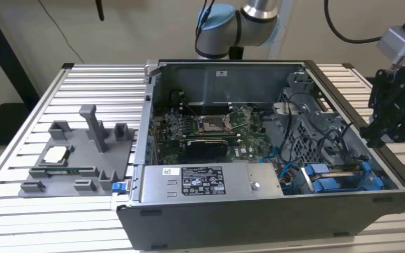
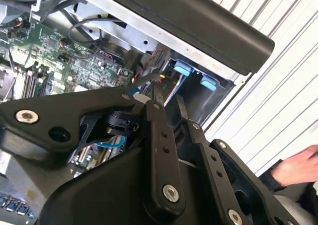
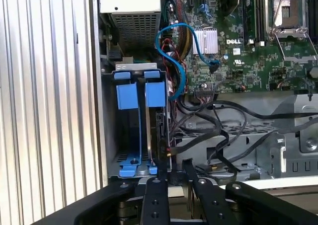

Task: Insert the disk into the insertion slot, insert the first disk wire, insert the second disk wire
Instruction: 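Insert the second disk wire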

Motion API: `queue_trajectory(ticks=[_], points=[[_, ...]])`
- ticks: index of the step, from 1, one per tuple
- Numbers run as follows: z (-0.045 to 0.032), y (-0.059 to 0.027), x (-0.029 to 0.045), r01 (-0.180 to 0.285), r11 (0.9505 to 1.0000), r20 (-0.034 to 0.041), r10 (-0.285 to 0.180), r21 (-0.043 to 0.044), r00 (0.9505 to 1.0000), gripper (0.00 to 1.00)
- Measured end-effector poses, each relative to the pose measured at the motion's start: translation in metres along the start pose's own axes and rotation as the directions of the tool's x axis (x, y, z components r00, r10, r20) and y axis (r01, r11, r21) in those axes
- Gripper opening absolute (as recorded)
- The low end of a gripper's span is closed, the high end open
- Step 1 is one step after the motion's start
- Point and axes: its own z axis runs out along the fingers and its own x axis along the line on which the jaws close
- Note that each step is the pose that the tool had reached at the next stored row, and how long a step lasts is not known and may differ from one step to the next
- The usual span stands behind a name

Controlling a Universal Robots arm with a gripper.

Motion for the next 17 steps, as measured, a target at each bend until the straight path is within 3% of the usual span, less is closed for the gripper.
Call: queue_trajectory(ticks=[3,11,17], points=[[0.0000,-0.0011,-0.0027,0.000,1.0000,0.0070,0.000,-0.0005,1.0000,0.27],[-0.0025,-0.0016,-0.0107,0.001,1.0000,0.0150,-0.001,-0.0015,0.9999,0.27],[-0.0020,-0.0013,-0.0189,0.001,1.0000,0.0276,-0.001,-0.0025,0.9996,0.27]])
